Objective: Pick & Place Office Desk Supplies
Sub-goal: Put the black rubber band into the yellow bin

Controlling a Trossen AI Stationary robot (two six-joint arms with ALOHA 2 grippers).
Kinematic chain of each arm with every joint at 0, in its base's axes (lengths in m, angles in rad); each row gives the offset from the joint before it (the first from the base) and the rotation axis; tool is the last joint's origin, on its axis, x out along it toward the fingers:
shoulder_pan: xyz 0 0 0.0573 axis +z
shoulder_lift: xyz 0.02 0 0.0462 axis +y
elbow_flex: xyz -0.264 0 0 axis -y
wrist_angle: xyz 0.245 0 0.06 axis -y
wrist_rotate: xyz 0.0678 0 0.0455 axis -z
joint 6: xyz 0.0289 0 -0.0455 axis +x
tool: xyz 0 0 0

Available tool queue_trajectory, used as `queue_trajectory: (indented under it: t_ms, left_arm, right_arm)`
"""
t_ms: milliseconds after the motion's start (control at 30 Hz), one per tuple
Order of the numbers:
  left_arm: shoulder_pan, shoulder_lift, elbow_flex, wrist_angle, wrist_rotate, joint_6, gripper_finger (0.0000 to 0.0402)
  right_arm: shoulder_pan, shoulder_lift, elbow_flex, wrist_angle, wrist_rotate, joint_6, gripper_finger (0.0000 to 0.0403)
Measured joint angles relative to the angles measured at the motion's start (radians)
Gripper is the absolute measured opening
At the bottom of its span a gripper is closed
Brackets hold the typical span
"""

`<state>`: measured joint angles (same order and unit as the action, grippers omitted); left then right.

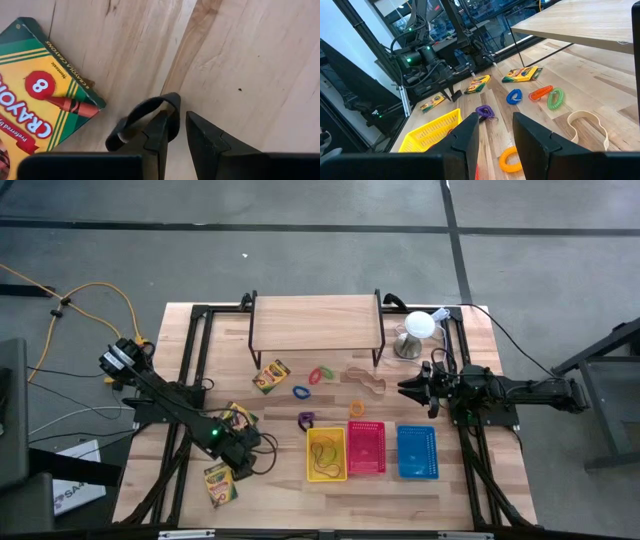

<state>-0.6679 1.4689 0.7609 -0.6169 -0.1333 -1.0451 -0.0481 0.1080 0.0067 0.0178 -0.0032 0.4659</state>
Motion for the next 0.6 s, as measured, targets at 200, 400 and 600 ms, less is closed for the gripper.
queue_trajectory:
  t_ms: [200,400,600]
  left_arm:
    - [0.014,0.0,0.0,-0.002,-0.001,0.006,0.0062]
    - [0.027,0.0,0.0,-0.002,0.001,0.024,0.0033]
    - [0.032,0.0,0.0,-0.002,0.006,0.025,0.0004]
  right_arm:
    - [0.0,0.0,0.0,0.0,0.0,0.0,0.0107]
    - [0.0,0.0,0.0,0.0,0.0,0.0,0.0107]
    - [0.0,0.0,0.0,0.0,0.0,0.0,0.0107]
